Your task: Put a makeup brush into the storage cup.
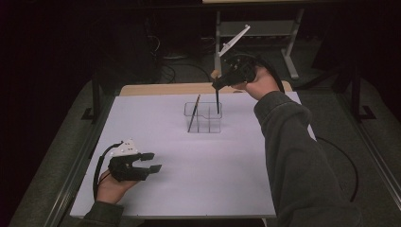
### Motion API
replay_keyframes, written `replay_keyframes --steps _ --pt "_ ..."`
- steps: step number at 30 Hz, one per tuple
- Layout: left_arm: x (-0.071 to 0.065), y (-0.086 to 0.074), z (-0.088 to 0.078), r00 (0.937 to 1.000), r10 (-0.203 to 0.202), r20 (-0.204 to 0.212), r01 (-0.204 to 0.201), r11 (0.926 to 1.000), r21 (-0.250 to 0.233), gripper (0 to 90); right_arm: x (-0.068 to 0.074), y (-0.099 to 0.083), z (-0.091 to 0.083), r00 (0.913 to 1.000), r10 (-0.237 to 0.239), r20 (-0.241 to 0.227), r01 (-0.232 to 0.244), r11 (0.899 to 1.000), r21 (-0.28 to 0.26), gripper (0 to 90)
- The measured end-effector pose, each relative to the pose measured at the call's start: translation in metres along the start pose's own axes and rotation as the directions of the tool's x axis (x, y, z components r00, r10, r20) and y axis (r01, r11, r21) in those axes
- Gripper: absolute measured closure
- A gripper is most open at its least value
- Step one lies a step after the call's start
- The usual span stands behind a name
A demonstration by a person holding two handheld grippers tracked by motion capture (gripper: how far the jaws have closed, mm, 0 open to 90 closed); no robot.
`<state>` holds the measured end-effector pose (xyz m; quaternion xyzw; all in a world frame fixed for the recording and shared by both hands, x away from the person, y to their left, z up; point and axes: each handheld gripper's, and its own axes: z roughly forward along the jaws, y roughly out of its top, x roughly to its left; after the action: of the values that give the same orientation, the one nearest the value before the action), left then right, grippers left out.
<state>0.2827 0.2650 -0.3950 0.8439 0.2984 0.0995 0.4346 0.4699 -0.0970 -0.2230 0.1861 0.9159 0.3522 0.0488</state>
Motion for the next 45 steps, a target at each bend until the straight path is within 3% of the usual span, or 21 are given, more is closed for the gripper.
replay_keyframes --steps 10,20,45 --pt "-0.001 -0.001 0.001 0.9999 -0.010 0.002 0.010 1.0000 0.000 42.4 -0.010 0.010 0.004 0.9996 -0.001 0.027 0.001 1.000 0.005 82.9" --pt "0.000 -0.001 0.000 1.0000 -0.007 0.003 0.007 0.9999 -0.007 41.5 -0.022 0.009 0.021 0.9985 0.034 0.044 -0.035 0.999 0.023 82.9" --pt "0.001 0.000 0.000 0.9999 0.010 0.004 -0.010 0.9999 0.001 40.2 -0.027 -0.005 0.048 0.9958 0.079 0.045 -0.081 0.996 0.036 82.9"
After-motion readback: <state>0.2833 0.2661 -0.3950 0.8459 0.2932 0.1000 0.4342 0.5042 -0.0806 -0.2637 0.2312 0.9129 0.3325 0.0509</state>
